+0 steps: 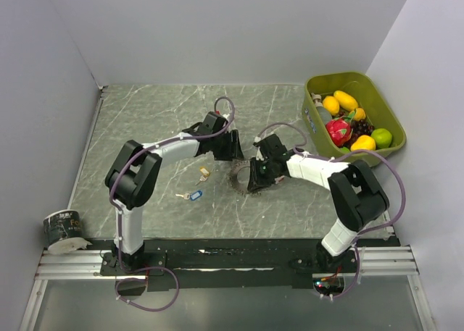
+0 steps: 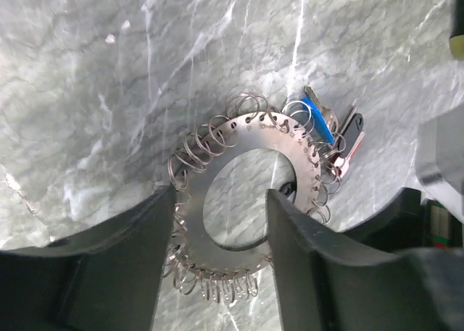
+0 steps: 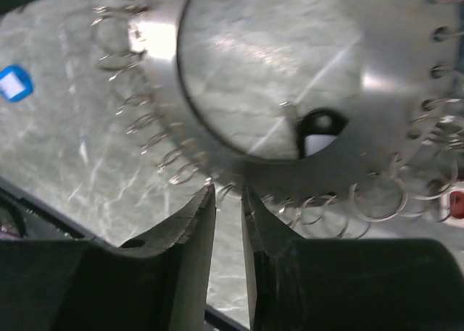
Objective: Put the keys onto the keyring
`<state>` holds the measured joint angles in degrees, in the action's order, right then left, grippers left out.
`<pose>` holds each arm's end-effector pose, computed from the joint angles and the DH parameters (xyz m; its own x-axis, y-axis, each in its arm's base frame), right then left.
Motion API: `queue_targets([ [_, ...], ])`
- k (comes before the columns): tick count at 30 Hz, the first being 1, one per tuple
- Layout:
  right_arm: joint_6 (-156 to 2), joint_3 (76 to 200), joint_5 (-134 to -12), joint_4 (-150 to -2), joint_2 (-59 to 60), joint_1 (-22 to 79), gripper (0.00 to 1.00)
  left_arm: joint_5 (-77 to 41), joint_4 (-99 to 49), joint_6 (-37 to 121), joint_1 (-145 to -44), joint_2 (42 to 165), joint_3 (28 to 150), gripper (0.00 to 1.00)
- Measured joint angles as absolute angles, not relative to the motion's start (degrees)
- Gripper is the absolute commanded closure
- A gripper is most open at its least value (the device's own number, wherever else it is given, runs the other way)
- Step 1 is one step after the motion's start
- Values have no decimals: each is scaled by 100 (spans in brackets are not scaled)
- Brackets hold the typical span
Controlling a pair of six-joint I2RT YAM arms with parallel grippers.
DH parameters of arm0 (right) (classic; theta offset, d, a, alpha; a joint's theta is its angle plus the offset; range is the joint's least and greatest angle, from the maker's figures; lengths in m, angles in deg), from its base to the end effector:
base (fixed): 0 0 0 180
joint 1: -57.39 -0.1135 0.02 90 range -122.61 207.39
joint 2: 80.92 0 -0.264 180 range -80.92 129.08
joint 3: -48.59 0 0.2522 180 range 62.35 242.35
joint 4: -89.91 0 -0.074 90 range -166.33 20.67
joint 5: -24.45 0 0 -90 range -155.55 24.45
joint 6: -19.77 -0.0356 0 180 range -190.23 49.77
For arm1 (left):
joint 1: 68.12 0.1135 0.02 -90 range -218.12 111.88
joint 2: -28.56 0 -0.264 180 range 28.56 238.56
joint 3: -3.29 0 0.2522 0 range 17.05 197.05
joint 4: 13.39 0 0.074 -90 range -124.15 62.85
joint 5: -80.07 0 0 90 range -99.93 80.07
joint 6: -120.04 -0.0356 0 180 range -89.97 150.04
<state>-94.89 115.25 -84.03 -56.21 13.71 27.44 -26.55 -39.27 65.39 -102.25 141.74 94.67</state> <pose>0.2672 0.1670 0.1633 -0.9459 -0.0883 -0.3121 -0.2293 0.8626 0.4508 0.3509 -0.2502 0.1826 -0.9025 -0.0580 -0.4268 0.2144 0.7988 -0.5620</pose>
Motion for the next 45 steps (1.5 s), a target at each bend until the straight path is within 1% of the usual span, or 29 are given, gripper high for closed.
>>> queue_targets([
  [4,-9487,11554,-8269,-5562,993,2733,66,-2376,-4067,6408,-10236,13901,9419,34],
  [7,-9435,11698,-8046,-5500,645,2746,63,-2192,-4135,6366,-10233,13455,9174,33],
  [11,-9302,11875,-7856,-5496,547,2932,60,-2148,-4104,6373,-10233,12983,8781,28],
  [16,-9210,11818,-7865,-5452,752,3574,59,-2181,-4038,6441,-10233,12780,8195,28],
  [20,-9133,11718,-7863,-5424,866,3771,61,-2273,-4006,6526,-10233,12788,7775,31],
  [24,-9100,11674,-7972,-5457,1017,3765,65,-2371,-3894,6572,-10233,12990,7765,35],
  [31,-9100,11311,-8097,-5496,1133,3712,68,-2662,-3586,6674,-10233,13337,7826,41],
  [40,-9249,11031,-8306,-5605,1102,3249,68,-2907,-3472,6696,-10233,13665,8217,43],
  [45,-9514,10835,-8615,-5765,991,2976,67,-3016,-3505,6668,-10233,13772,8567,41],
])
